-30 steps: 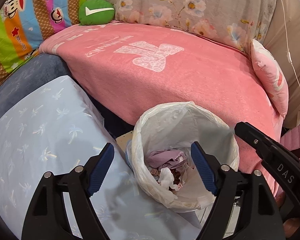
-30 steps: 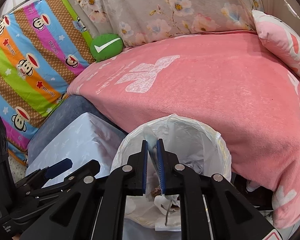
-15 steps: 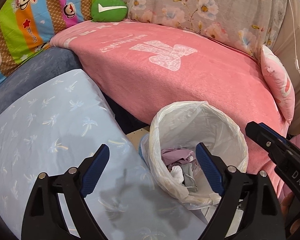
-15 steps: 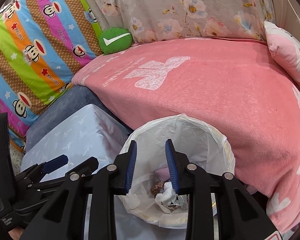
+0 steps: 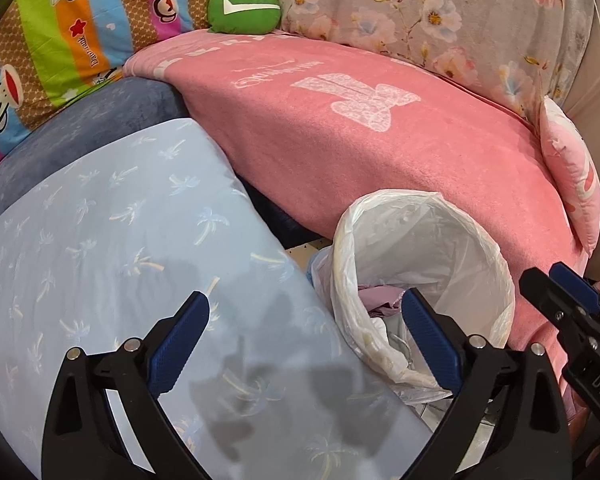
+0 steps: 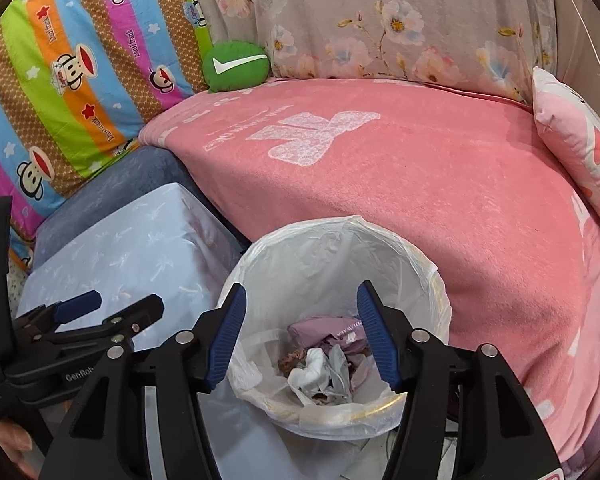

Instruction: Collect trash

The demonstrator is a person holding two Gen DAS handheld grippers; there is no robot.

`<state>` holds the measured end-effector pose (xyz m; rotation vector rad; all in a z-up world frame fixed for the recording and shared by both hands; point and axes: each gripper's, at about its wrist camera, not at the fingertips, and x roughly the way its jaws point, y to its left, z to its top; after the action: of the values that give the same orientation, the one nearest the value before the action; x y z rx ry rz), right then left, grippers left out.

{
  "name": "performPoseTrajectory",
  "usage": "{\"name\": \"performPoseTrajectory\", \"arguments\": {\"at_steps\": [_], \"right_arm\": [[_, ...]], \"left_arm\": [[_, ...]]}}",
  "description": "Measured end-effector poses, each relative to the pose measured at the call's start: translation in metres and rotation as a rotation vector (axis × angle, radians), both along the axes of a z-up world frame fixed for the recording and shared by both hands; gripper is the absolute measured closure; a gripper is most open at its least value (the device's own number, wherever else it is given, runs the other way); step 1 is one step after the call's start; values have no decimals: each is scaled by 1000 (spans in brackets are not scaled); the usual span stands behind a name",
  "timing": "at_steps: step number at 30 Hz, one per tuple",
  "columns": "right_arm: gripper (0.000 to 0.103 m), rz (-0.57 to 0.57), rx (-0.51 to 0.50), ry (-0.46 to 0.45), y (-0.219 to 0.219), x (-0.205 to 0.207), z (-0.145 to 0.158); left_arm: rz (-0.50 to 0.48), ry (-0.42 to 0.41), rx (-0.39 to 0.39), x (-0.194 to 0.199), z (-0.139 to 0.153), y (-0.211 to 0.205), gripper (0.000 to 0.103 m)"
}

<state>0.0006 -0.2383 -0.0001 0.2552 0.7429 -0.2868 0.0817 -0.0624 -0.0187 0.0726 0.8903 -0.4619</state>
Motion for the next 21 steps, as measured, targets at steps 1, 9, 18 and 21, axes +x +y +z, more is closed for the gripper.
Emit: {"name": "performPoseTrajectory", "arguments": {"at_steps": [1,9,18,21], "right_arm": [[41,1,-3,3,1,-1,-1],[29,3,-32,34,6,-12,-10],[17,3,-62,55,12,-19,-15],[17,10,-64,63,12,-21,-16]], "left_arm": [[4,1,-1,-1,-1,1,10],[9,-33,21,-13,-1,5,10],[2,-52,45,-22,-1,5,10],[6,-69,58,-26,-1,4,10]]}}
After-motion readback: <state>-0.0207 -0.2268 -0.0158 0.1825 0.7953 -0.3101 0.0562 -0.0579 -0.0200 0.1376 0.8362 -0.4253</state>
